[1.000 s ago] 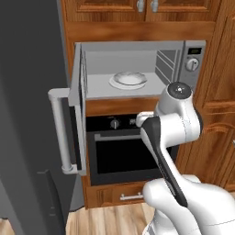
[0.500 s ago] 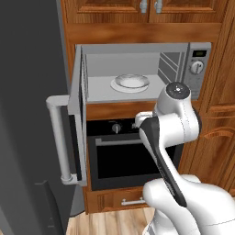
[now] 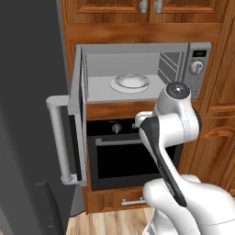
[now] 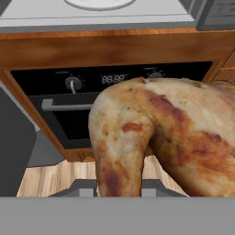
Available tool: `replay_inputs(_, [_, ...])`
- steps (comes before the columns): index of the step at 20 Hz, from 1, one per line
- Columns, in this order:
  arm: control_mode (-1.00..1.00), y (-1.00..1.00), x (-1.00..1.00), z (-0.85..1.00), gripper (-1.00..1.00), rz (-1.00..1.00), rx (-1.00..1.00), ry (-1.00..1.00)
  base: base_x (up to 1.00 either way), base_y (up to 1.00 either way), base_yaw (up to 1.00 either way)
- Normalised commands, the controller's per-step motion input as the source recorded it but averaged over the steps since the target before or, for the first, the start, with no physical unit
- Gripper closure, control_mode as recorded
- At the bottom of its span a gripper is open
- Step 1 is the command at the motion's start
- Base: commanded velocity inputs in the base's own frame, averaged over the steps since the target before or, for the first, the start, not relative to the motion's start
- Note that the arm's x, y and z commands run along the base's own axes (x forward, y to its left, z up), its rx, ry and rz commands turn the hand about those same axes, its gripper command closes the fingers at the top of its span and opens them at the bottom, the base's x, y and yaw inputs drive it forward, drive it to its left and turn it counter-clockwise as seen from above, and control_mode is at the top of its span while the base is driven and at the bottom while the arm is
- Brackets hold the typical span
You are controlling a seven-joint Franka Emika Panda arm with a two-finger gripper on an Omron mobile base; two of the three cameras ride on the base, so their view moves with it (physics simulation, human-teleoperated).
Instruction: Transport the chicken drumstick from the fridge to the microwave and turn on the microwave.
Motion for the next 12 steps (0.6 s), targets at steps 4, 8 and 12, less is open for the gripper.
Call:
replay_inputs(4, [1.0,0.0,0.0,0.0,1.0,0.0,0.0,0.0,0.0,0.0,0.0])
replay_inputs(8, [1.0,0.0,0.0,0.0,1.0,0.0,0.0,0.0,0.0,0.0,0.0])
replay_inputs(12, [-1.0,0.0,0.0,0.0,1.0,0.0,0.0,0.0,0.0,0.0,0.0])
